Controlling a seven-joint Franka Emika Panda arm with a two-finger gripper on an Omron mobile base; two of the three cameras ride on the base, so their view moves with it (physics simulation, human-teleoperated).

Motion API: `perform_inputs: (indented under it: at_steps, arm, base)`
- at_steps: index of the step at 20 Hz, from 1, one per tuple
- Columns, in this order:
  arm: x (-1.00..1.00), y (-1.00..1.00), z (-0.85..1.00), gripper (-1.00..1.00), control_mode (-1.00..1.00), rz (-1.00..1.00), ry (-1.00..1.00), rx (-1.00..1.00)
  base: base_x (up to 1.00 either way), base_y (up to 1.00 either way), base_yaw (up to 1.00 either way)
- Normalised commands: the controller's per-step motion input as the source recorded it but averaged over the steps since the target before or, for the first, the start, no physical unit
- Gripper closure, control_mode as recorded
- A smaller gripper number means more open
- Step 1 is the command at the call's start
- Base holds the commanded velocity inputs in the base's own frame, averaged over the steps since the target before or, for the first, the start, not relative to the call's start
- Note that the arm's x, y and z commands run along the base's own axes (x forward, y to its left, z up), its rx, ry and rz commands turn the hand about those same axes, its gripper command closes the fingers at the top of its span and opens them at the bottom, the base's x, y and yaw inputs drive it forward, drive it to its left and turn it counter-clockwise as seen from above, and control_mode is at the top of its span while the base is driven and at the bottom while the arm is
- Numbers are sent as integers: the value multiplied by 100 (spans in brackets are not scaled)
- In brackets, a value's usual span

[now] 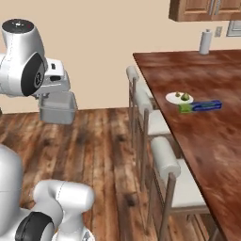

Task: Retrieve the tupperware and aluminum foil from the cabinet and place them on the dining counter near the plate with lemon wedges to prepare for storing leftovers.

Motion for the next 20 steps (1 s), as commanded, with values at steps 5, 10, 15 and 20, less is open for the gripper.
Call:
perform_inputs:
  at_steps: [5, 10, 15, 20]
  arm:
    - [0, 0, 0, 100, 100, 0, 0, 0]
    - [0, 0, 0, 100, 100, 0, 0, 0]
    - [0, 0, 0, 100, 100, 0, 0, 0]
    - [0, 0, 0, 100, 100, 0, 0, 0]
  base:
    - [100, 59, -50]
    - [100, 59, -51]
    - [100, 62, -51]
    - [100, 64, -51]
